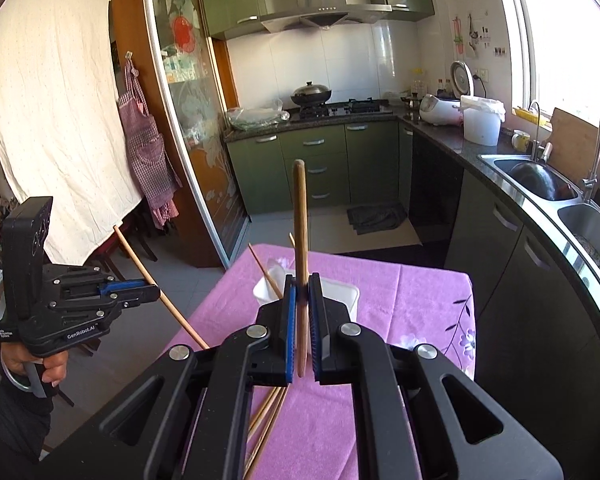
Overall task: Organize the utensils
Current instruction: 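Lower both chopsticks into the white caddy and open both tools, then move both tools back toward the remaining chopsticks on the tablecloth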
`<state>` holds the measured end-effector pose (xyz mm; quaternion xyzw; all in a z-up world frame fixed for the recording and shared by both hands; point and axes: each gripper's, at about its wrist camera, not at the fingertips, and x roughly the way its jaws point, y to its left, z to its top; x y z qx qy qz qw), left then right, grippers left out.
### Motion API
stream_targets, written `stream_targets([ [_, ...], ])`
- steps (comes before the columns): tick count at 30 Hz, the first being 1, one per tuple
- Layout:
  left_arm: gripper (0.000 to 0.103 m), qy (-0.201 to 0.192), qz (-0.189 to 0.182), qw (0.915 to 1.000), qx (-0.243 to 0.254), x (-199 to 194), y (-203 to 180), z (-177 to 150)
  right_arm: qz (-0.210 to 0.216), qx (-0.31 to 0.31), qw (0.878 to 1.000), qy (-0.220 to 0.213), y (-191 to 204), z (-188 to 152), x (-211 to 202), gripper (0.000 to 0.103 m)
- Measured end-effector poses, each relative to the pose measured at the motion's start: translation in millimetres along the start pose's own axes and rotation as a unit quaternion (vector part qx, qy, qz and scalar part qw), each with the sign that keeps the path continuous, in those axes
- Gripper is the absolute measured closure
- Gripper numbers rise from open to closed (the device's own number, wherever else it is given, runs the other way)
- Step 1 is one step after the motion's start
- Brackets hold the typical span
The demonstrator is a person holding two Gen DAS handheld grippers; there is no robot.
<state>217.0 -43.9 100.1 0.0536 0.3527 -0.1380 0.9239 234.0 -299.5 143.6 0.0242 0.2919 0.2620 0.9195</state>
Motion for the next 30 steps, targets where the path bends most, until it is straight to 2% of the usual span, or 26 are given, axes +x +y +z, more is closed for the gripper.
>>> stream_targets([
  [4, 0.097, -0.038, 0.001, 0.9993, 0.004, -10.6, -5.7, 38.8, -0.01, 0.015, 1.0, -0.019, -13.7, 36.3, 10.1, 0.096],
  [7, 0.097, -0.058, 0.004, 0.9983, 0.005, -6.8, -8.8, 63.0, -0.018, 0.026, 0.999, -0.019, -26.5, 53.1, 32.6, 0.096],
  [13, 0.097, -0.067, 0.018, 0.9976, 0.003, 36.6, -11.4, 86.9, -0.03, 0.023, 0.999, 0.016, -40.3, 46.7, 94.2, 0.096],
  [17, 0.097, -0.047, 0.02, 0.9987, -0.006, 75.3, -6.3, 84.8, -0.031, 0.016, 0.998, 0.046, -43.6, 25.8, 126.4, 0.096],
  [22, 0.097, -0.004, 0.019, 0.9997, -0.015, 111.2, -0.1, 67.4, -0.033, 0.009, 0.997, 0.066, -47.8, 8.8, 143.2, 0.096],
  [28, 0.095, 0.015, 0.028, 0.9994, -0.014, 123.5, 4.6, 49.4, -0.03, 0.004, 0.997, 0.071, -44.2, -1.8, 137.4, 0.096],
  [30, 0.091, 0.017, 0.03, 0.9993, -0.013, 120.7, 4.7, 47.2, -0.028, 0.002, 0.998, 0.064, -40.8, -1.2, 127.2, 0.096],
])
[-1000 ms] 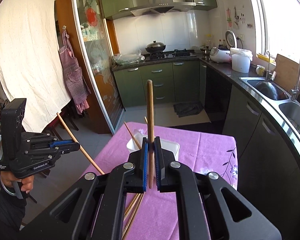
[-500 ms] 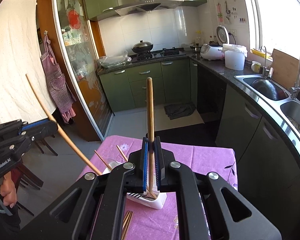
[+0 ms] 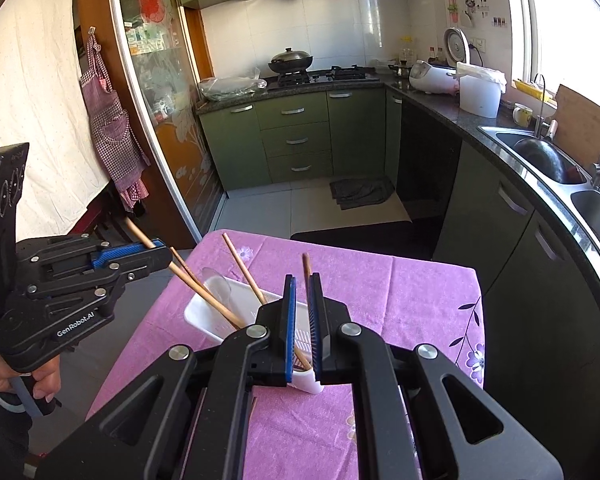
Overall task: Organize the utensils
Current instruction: 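Move both tools back toward the remaining chopsticks on the tablecloth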
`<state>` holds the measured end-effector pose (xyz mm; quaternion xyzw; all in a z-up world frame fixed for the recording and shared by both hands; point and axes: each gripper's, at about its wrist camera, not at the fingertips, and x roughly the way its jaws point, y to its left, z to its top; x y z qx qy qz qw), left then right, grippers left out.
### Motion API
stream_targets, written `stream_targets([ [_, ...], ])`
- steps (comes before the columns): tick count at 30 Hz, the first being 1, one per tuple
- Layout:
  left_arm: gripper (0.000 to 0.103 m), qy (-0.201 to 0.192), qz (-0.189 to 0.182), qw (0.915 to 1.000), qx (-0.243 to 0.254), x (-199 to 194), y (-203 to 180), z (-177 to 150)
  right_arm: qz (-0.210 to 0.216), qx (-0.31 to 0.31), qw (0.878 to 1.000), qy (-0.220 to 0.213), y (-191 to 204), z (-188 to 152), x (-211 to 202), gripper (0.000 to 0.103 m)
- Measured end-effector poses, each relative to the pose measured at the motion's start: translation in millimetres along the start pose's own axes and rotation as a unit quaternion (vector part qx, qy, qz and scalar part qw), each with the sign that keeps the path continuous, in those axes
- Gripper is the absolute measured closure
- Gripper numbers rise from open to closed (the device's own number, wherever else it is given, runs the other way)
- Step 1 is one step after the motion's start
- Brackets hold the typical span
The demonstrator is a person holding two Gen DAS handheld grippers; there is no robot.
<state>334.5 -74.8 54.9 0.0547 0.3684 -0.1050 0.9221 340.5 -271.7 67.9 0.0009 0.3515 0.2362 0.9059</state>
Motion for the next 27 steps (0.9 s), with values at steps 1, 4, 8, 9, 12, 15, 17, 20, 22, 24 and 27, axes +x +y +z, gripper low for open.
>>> stream_targets([
  [1, 0.09, 0.0, 0.0, 1.0, -0.001, -2.5, 0.8, -0.4, 0.002, -0.001, 1.0, -0.004, 1.8, -0.3, -6.8, 0.096],
  [4, 0.09, -0.007, -0.002, 1.0, -0.004, -16.9, 3.9, -1.7, 0.012, -0.004, 1.0, -0.025, 7.9, -5.3, -35.4, 0.096],
  [8, 0.083, -0.012, -0.001, 0.9999, -0.006, -37.9, 6.5, -10.4, 0.016, -0.012, 0.999, -0.038, 15.2, -26.8, -67.4, 0.091],
  [9, 0.083, -0.011, 0.001, 0.9999, -0.008, -41.5, 7.5, -14.8, 0.017, -0.014, 0.999, -0.035, 16.4, -36.0, -71.8, 0.091],
  [12, 0.083, 0.01, -0.003, 0.9999, -0.012, -44.7, 9.5, -34.6, 0.02, -0.011, 1.0, -0.016, 15.9, -70.8, -74.4, 0.091],
  [15, 0.083, 0.057, -0.014, 0.9981, -0.021, -33.5, 10.3, -66.8, 0.023, 0.001, 1.0, 0.02, 9.7, -111.6, -62.8, 0.091],
  [17, 0.083, 0.1, -0.022, 0.9944, -0.027, -17.5, 8.7, -92.8, 0.014, 0.007, 0.999, 0.045, 3.9, -137.1, -48.8, 0.089],
  [20, 0.083, 0.169, -0.038, 0.9842, -0.035, 13.8, 2.6, -131.4, 0.012, 0.023, 0.996, 0.083, -6.1, -163.5, -24.9, 0.088],
  [22, 0.083, 0.204, -0.044, 0.977, -0.044, 33.3, -1.3, -152.1, 0.012, 0.03, 0.994, 0.101, -9.6, -178.6, -12.0, 0.088],
  [24, 0.084, 0.234, -0.05, 0.9698, -0.05, 51.6, -7.3, -167.5, 0.015, 0.032, 0.993, 0.117, -9.2, -189.9, 0.6, 0.088],
  [27, 0.084, 0.26, -0.058, 0.9623, -0.055, 69.6, -17.0, -180.4, 0.02, 0.033, 0.99, 0.136, -7.6, -201.5, 15.2, 0.088],
])
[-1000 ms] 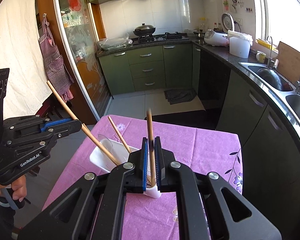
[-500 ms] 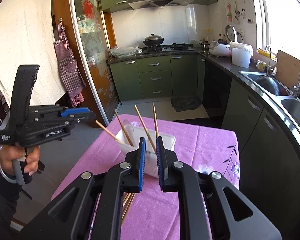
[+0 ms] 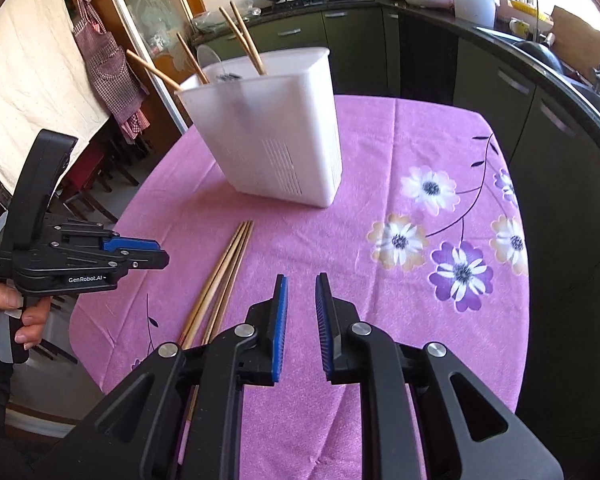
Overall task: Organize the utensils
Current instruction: 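Move both tools back toward the remaining chopsticks on the tablecloth, then grasp a wooden chopstick with the left tool and lift it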
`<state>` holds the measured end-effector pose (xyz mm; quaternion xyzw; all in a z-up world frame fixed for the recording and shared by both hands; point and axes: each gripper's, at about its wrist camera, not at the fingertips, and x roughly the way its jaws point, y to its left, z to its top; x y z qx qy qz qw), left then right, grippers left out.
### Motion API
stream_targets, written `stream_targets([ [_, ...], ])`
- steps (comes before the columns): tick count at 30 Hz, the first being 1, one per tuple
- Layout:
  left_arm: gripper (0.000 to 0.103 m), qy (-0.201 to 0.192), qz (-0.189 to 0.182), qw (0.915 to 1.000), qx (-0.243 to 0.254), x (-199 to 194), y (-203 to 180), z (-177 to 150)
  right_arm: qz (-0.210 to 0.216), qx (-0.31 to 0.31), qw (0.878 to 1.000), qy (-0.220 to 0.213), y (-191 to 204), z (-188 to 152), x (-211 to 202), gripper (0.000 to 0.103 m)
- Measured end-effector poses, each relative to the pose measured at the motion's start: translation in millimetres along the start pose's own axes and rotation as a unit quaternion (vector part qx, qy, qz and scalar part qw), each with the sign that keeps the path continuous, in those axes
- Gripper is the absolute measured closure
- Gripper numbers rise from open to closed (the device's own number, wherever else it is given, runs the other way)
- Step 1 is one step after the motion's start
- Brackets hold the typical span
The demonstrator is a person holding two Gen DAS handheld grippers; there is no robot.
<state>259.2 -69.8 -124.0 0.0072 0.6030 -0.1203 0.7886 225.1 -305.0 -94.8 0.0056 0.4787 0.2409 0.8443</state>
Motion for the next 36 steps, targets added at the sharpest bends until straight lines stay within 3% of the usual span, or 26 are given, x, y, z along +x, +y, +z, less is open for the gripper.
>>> stream_targets([
  [13, 0.085, 0.047, 0.0, 0.9989, -0.005, 40.2, -13.0, 12.9, 0.018, 0.013, 1.0, 0.018, -9.2, -8.8, 17.3, 0.088],
  [20, 0.087, 0.062, 0.032, 0.9976, 0.004, 46.4, -17.0, 15.8, 0.022, 0.018, 0.999, 0.021, -13.4, -13.3, 18.5, 0.088],
  [27, 0.087, 0.059, 0.04, 0.9974, 0.011, 50.8, -24.4, 18.6, 0.023, 0.011, 0.999, 0.024, -9.3, -14.0, 18.7, 0.088],
  [36, 0.096, 0.05, 0.038, 0.998, 0.003, 52.9, -14.5, 19.0, 0.017, 0.012, 1.0, 0.022, -10.2, -15.0, 15.1, 0.088],
])
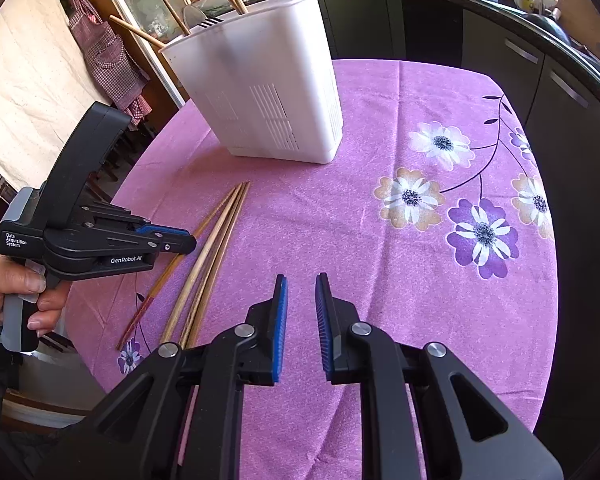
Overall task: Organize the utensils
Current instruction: 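Grasp a wooden chopstick with the left tool and lift it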
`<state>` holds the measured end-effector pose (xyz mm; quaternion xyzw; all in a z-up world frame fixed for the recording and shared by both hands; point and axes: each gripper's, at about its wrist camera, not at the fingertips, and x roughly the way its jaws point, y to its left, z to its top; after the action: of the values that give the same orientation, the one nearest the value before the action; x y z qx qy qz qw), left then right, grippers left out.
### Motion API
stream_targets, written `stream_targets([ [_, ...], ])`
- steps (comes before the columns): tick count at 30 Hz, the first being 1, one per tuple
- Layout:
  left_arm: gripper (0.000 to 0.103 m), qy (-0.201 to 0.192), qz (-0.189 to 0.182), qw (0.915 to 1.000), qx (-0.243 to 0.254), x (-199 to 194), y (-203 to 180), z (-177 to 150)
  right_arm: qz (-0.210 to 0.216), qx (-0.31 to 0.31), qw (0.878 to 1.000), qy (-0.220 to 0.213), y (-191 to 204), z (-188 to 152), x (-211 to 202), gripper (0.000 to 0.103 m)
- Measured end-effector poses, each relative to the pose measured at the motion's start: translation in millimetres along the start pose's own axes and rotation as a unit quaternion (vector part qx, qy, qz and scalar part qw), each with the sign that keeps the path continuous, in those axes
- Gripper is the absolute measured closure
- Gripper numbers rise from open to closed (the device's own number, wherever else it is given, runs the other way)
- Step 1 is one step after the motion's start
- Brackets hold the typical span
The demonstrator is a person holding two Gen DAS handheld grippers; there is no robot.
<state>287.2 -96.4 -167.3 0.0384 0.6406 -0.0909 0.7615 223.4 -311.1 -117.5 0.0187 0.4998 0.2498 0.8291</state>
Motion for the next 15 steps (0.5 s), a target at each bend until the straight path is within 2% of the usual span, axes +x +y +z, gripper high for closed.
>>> stream_targets([
  [4, 0.096, -0.023, -0.006, 0.9997, -0.005, -15.9, 10.6, -4.3, -0.003, -0.003, 1.0, 0.001, 2.1, 0.0, -0.8, 0.088],
  [8, 0.096, -0.061, -0.004, 0.9981, -0.001, -45.8, 18.5, -12.8, -0.006, -0.005, 1.0, 0.002, 4.5, 0.7, -2.0, 0.088],
  [15, 0.096, -0.141, -0.012, 0.9899, 0.005, -109.4, 35.9, -39.6, -0.01, -0.017, 1.0, 0.006, 16.0, 3.7, -0.2, 0.088],
])
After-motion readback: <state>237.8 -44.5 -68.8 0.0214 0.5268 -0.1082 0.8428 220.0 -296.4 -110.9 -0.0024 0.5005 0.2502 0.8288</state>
